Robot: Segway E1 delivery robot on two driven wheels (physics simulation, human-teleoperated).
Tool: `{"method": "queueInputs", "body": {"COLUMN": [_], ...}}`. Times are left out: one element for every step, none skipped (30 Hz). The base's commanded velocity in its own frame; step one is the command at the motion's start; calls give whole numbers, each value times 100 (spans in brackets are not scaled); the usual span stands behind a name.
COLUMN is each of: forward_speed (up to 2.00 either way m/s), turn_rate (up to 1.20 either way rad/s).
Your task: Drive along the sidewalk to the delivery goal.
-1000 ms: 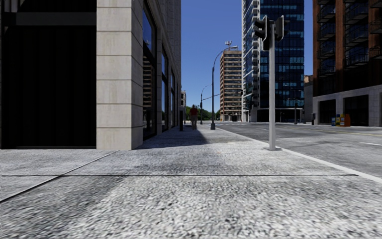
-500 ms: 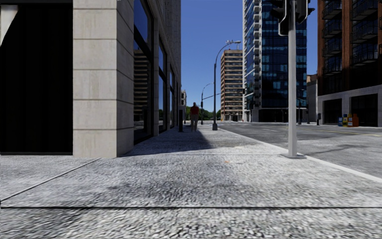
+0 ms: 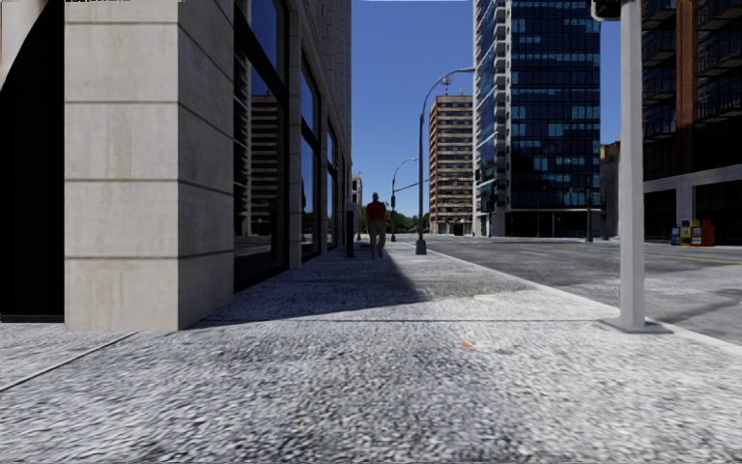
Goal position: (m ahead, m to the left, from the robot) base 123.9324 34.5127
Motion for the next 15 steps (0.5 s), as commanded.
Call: {"method": "queueInputs", "body": {"forward_speed": [200, 200, 200, 200, 200, 200, 200, 200, 200, 200, 200, 200, 200, 200, 200], "turn_rate": [0, 0, 0, 0, 0, 0, 0, 0, 0, 0, 0, 0, 0, 0, 0]}}
